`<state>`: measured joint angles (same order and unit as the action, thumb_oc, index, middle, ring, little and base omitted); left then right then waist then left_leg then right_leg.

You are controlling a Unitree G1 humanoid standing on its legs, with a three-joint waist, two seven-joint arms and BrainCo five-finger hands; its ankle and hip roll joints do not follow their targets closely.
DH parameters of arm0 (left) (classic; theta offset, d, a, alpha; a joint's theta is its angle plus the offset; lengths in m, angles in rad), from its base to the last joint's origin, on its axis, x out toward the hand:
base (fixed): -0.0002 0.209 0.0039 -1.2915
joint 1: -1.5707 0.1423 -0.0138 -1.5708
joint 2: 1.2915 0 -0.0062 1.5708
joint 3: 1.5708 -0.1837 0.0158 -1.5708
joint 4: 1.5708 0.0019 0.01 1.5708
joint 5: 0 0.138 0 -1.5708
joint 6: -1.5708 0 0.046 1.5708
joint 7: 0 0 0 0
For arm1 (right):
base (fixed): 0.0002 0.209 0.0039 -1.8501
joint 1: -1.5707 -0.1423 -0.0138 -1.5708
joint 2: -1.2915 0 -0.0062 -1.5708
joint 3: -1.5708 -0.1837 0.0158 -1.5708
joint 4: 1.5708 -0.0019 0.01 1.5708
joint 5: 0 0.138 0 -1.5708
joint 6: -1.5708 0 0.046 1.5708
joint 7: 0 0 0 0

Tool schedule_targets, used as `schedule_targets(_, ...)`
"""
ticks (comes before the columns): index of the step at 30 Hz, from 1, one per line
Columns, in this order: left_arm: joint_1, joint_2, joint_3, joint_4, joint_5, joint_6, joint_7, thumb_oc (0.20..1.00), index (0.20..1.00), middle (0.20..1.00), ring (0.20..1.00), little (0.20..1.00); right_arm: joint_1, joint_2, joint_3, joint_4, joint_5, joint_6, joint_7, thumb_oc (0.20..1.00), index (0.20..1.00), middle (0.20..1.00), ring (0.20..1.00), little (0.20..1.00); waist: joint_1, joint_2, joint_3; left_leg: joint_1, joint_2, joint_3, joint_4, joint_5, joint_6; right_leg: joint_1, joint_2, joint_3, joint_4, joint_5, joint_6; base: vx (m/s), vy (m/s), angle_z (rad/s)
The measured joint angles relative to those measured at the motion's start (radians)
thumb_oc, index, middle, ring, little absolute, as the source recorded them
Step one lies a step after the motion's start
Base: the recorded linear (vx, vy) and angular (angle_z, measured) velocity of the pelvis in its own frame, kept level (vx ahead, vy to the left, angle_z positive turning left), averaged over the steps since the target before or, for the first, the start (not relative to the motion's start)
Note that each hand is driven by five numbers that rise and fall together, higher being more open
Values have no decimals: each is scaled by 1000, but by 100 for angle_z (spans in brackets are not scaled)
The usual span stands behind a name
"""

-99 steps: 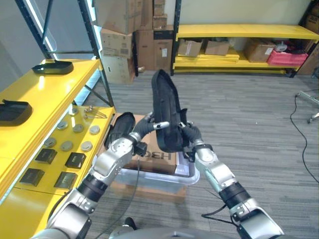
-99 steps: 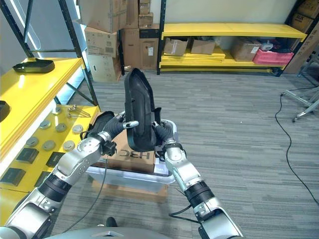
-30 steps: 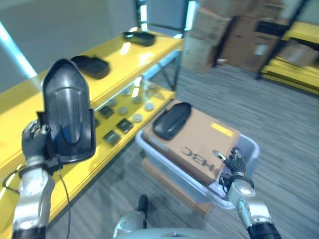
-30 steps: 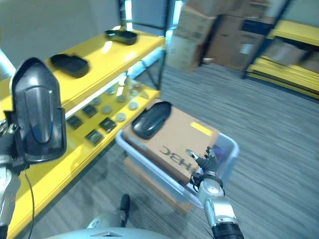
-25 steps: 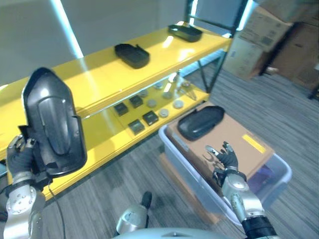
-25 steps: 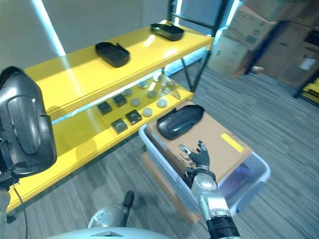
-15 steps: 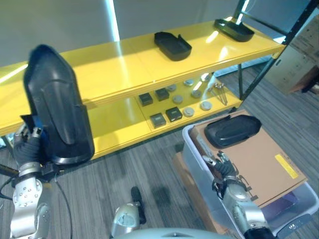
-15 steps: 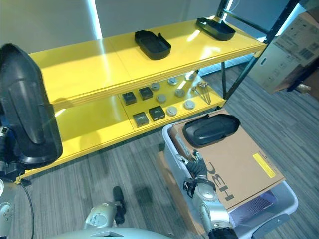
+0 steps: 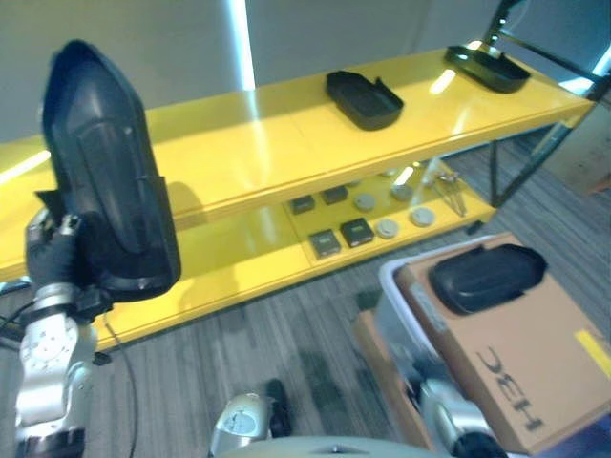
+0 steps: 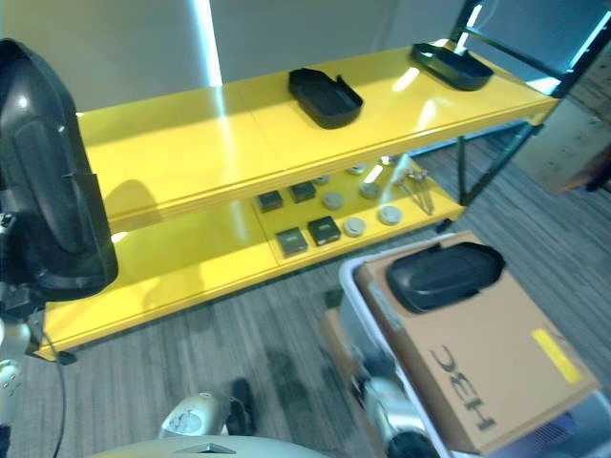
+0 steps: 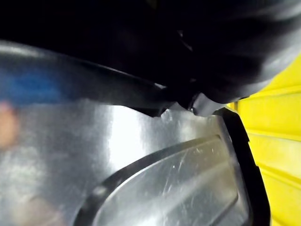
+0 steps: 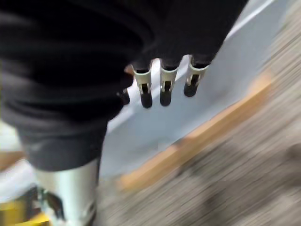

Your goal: Move parts from the plastic box to the shelf.

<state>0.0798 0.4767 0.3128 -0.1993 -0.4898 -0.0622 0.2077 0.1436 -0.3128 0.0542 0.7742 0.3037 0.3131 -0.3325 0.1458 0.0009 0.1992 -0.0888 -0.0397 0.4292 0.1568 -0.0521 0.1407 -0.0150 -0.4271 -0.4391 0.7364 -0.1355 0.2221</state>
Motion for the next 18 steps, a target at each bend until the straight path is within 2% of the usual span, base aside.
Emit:
schedule_targets(1,-6,25,-3,11,-1,-1,6,200,200,200,200,200,-6,10,2,102,-29,2,50,1000,1000,1000,1000,1000,-12,-17,28,11,-17,-20,-6,5,9,-101,10,60,129,-10,3,91,-20,17)
schedule_targets(2,-6,21,-14,17,0,9,6,200,200,200,200,200,18,12,14,153,-48,7,87,1000,1000,1000,1000,1000,-22,-13,35,21,-18,-20,-17,1,13,-176,36,81,147,-29,-15,146,-99,3)
schedule_targets(3,-6,20,-27,17,0,15,7,200,200,200,200,200,19,14,25,189,-75,8,121,1000,1000,1000,1000,1000,-26,-6,44,28,-17,-23,-28,0,12,-239,56,76,115,-45,-40,248,-340,5)
schedule_targets(4,-22,17,-68,17,0,25,7,200,200,200,200,200,13,21,39,240,-92,-5,175,1000,1000,1000,1000,1000,-46,10,52,39,-18,-41,-58,11,-18,-291,74,72,-63,-35,-57,255,-402,13)
schedule_targets(5,-42,14,-88,19,1,36,7,200,200,200,200,200,4,28,42,275,-95,-18,197,1000,1000,1000,1000,1000,-53,17,54,37,-18,-58,-77,22,-49,-278,94,73,-198,-8,-48,231,-420,53)
schedule_targets(6,-74,15,-119,19,2,50,7,200,200,200,200,200,-5,43,44,316,-95,-28,220,1000,1000,1000,1000,1000,-65,12,50,41,-18,-69,-100,7,-89,-250,116,88,-409,45,-37,195,-317,66)
schedule_targets(7,-99,16,-136,20,2,57,6,200,200,200,200,200,-8,57,44,336,-95,-35,229,1000,1000,1000,1000,1000,-74,-10,46,45,-22,-60,-90,-18,-132,-244,107,112,-526,87,-25,238,-344,109)
schedule_targets(8,-138,27,-153,19,2,61,7,200,200,200,200,200,-9,80,40,364,-96,-49,247,1000,1000,1000,1000,1000,-98,-20,58,3,-5,-65,8,-19,-83,-210,83,168,-632,146,42,308,-356,92)
schedule_targets(9,-147,24,-155,19,2,65,8,200,200,200,200,200,-13,86,35,379,-96,-53,262,1000,1000,1000,1000,1000,-91,-26,63,-5,-13,-71,35,-30,-69,-183,75,183,-708,200,54,420,-429,68)
schedule_targets(10,-135,15,-149,16,1,75,13,200,200,200,200,200,-25,92,-2,377,-97,-61,270,1000,1000,1000,1000,1000,-70,-24,63,4,-10,-74,33,-34,-72,-127,95,152,-796,268,16,453,-427,28)
schedule_targets(11,-135,9,-139,14,0,94,6,200,200,200,200,200,-30,90,-1,381,-95,-71,271,1000,1000,1000,1000,1000,-70,-22,63,12,-9,-89,32,-34,-72,-98,102,98,-784,278,-5,448,-425,33)
schedule_targets(12,-132,7,-134,13,1,111,6,200,200,200,200,200,-29,89,-1,381,-95,-71,281,1000,1000,1000,1000,1000,-68,-23,62,31,-5,-103,28,-37,-73,-56,112,67,-765,284,-16,361,-327,46)
schedule_targets(14,-122,7,-128,3,-1,139,14,200,200,200,200,200,-20,86,7,380,-95,-64,305,1000,1000,1000,1000,1000,-62,-38,46,52,-2,-131,21,-41,-82,15,152,70,-715,275,-27,273,-262,45)
schedule_targets(15,-120,-1,-121,-13,-1,154,22,200,200,200,200,200,-19,82,9,379,-95,-54,314,1000,1000,1000,1000,1000,-59,-47,38,63,6,-132,13,-39,-90,43,172,68,-730,261,-76,212,-233,32)
schedule_targets(18,-114,-7,-120,-55,0,192,43,200,200,200,200,200,-29,64,22,382,-95,-46,339,1000,1000,1000,1000,1000,-61,-47,18,93,53,-126,-25,-20,-127,84,225,45,-753,257,-101,195,-241,8)
